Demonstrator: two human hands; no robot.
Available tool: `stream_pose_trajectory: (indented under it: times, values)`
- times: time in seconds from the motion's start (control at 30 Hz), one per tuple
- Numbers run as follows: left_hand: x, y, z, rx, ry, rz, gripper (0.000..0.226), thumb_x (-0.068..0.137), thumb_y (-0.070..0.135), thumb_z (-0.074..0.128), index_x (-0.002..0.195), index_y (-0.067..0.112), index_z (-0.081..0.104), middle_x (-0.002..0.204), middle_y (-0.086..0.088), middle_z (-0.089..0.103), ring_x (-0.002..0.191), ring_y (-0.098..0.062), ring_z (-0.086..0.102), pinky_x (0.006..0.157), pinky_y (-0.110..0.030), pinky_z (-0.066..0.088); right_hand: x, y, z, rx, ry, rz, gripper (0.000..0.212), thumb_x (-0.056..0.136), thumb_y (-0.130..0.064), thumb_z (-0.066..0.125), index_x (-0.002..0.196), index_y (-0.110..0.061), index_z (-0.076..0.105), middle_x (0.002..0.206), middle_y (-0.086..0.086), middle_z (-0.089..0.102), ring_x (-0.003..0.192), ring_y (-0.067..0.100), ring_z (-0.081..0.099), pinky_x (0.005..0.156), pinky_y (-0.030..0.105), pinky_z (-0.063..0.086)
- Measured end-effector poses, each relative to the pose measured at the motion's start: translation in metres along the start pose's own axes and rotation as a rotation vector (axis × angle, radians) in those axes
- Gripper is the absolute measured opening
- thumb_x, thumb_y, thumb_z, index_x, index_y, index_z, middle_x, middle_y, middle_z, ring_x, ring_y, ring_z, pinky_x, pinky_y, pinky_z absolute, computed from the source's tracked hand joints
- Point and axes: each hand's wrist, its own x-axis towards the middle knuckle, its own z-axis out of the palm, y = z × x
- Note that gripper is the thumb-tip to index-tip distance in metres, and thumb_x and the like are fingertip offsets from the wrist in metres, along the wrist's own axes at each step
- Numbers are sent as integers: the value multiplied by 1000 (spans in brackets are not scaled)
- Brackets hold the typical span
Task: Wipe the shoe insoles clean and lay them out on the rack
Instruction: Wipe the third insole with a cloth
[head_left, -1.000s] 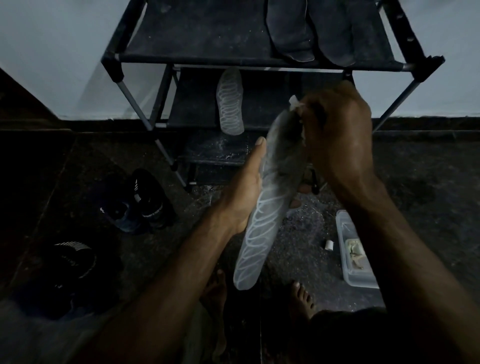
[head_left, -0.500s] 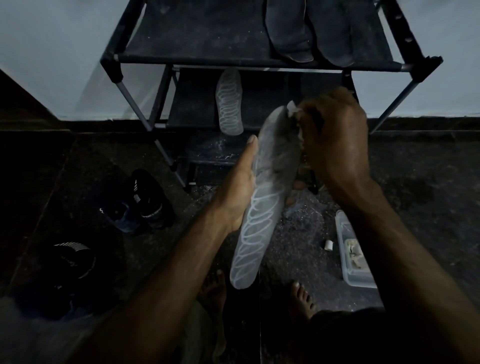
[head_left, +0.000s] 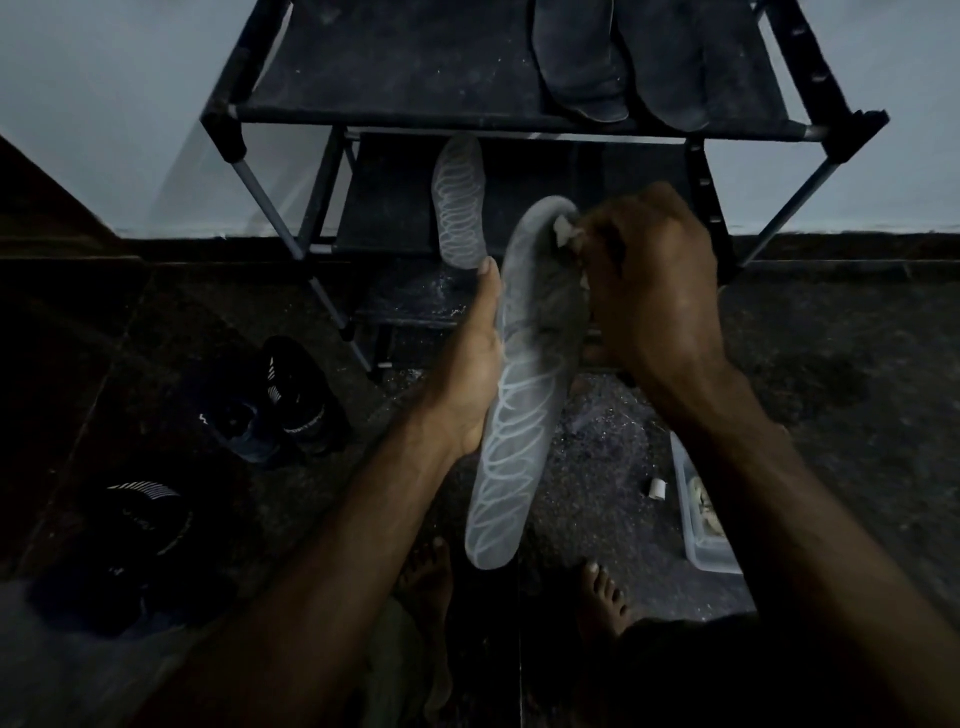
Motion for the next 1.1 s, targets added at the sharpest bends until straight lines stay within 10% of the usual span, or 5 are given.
stream_pose_trajectory:
  times: [0.2, 0.43, 0.63, 0.87, 1.1]
  values:
    - [1, 3, -6, 34, 55, 13, 67, 99, 61, 13, 119, 22, 63, 116, -10, 70, 113, -25, 65, 99, -43, 49, -2, -11, -4, -33, -436, -173, 13, 93, -17, 60, 90, -9, 70, 97, 6, 62, 79, 17, 57, 68, 28, 45]
    - [3, -1, -7, 9, 32, 12, 72, 95, 67, 22, 127, 16, 61, 125, -14, 65, 119, -31, 60, 106, -52, 41, -1, 0, 5, -47, -58, -17, 17, 92, -19, 59, 91, -6, 69, 93, 10, 59, 74, 21, 55, 63, 34, 46]
    - [4, 2, -12, 27, 99, 51, 66, 101, 57, 16, 125, 14, 59, 113, -9, 71, 109, -23, 66, 95, -40, 52, 0, -11, -6, -42, -521, -221, 13, 90, -24, 64, 90, -14, 72, 91, 0, 58, 79, 16, 57, 65, 24, 42]
    - [5, -2, -10, -58, 7, 31, 74, 97, 64, 21, 128, 7, 56, 110, -13, 65, 105, -29, 60, 95, -47, 45, -4, -4, 7, -12, -81, -56, 12, 92, -13, 60, 92, -5, 69, 94, 8, 56, 74, 19, 54, 62, 27, 40]
    - [6, -1, -18, -59, 88, 43, 70, 98, 62, 24, 131, 11, 58, 125, -16, 63, 117, -31, 60, 103, -49, 45, 1, -9, -9, -58, -503, -254, 9, 87, -21, 67, 90, -15, 73, 100, 6, 64, 84, 23, 60, 72, 39, 51]
